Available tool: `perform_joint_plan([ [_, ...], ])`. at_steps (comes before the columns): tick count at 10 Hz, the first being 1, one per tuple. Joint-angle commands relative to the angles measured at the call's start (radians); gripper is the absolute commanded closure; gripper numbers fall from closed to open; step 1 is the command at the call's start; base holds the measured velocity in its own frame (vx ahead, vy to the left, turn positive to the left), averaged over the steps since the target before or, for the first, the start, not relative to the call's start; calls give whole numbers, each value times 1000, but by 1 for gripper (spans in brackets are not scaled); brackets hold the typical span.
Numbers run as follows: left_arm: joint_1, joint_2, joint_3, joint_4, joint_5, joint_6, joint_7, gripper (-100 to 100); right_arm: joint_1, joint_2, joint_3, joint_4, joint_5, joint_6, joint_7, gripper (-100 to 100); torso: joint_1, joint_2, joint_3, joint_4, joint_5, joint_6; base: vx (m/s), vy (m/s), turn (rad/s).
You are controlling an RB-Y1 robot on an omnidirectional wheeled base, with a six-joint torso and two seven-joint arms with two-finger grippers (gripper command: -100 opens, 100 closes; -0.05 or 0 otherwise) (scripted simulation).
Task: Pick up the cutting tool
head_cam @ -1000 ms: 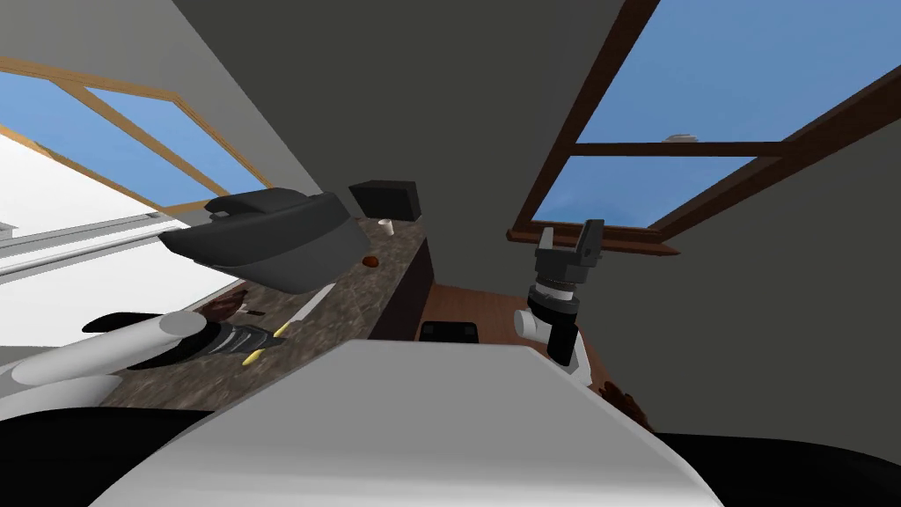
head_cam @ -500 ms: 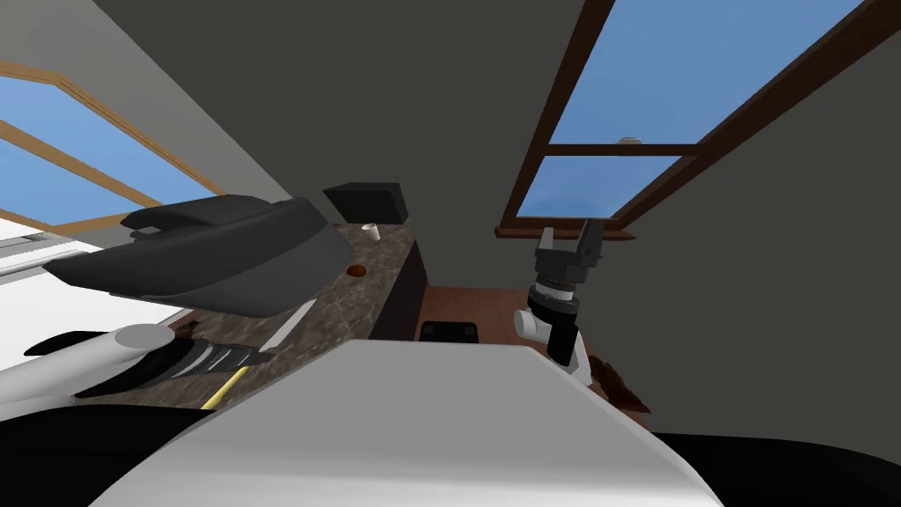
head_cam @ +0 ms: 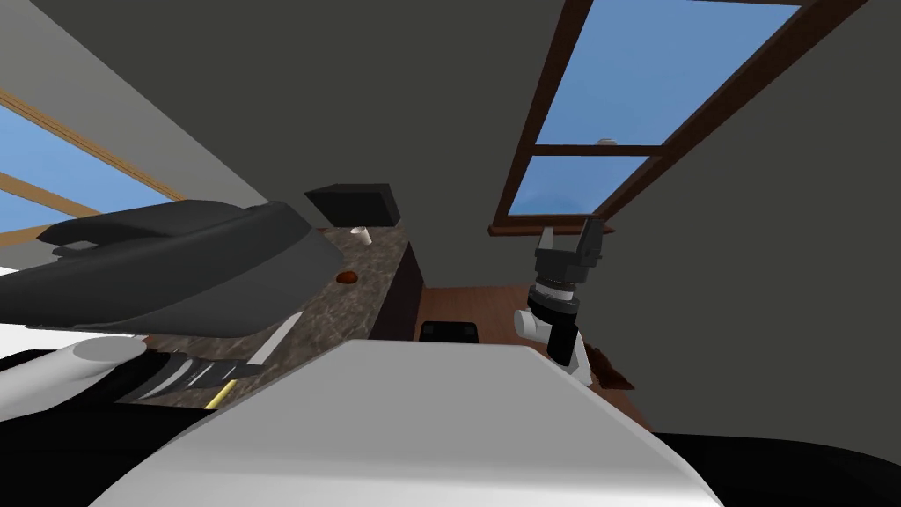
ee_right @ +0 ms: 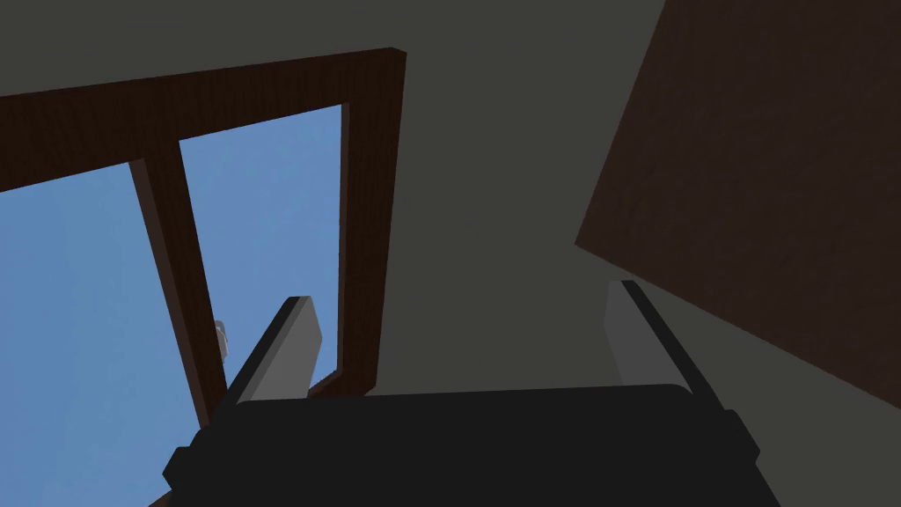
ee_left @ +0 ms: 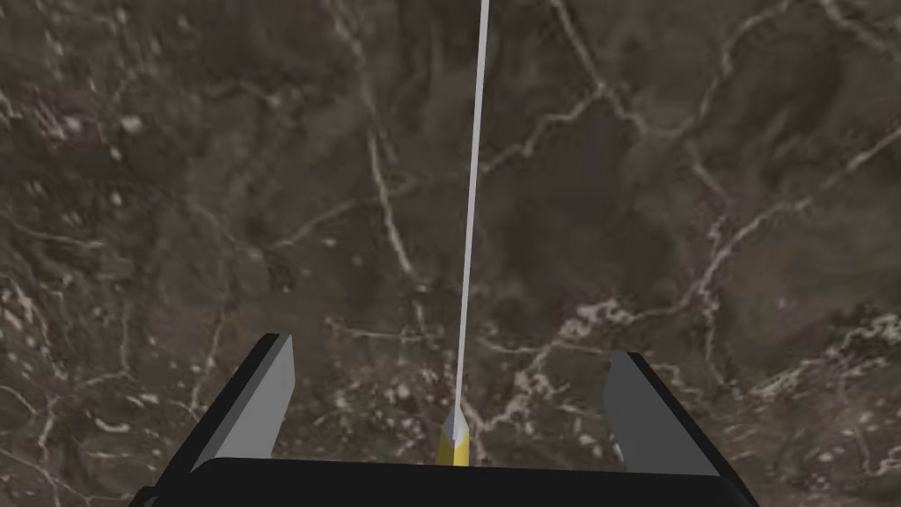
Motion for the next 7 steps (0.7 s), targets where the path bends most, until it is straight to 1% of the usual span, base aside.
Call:
perform_joint_plan([
  [1, 24, 4, 13, 40, 37, 38, 14, -100, 0, 0, 0, 0, 0, 0, 0, 0, 0, 0, 0, 0, 0, 0, 22, 33, -325],
  [2, 29, 6, 16, 55, 48, 49, 18, -100, 0, 0, 0, 0, 0, 0, 0, 0, 1, -1, 0, 0, 0, 1, 23, 47, -262],
  [3, 29, 3, 16, 39, 39, 37, 14, -100, 0, 0, 0, 0, 0, 0, 0, 0, 2, -1, 0, 0, 0, 0, 9, 25, -41],
  [4, 30, 3, 17, 40, 41, 41, 16, 0, 0, 0, 0, 0, 0, 0, 0, 0, 1, 0, 0, 0, 0, -1, 0, 0, 0],
  [5, 22, -19, 15, 67, 29, 15, -3, -100, 0, 0, 0, 0, 0, 0, 0, 0, -1, 0, 0, 0, 0, -1, -7, 2, -97],
  [6, 18, -32, 14, 84, 22, 0, -14, -100, 0, 0, 0, 0, 0, 0, 0, 0, -1, 1, 1, 0, 0, -1, -18, 4, -101],
  [7, 23, -24, 16, 69, 28, 13, -4, -100, 0, 0, 0, 0, 0, 0, 0, 0, -1, 2, 1, 0, 0, -1, -9, 3, -15],
])
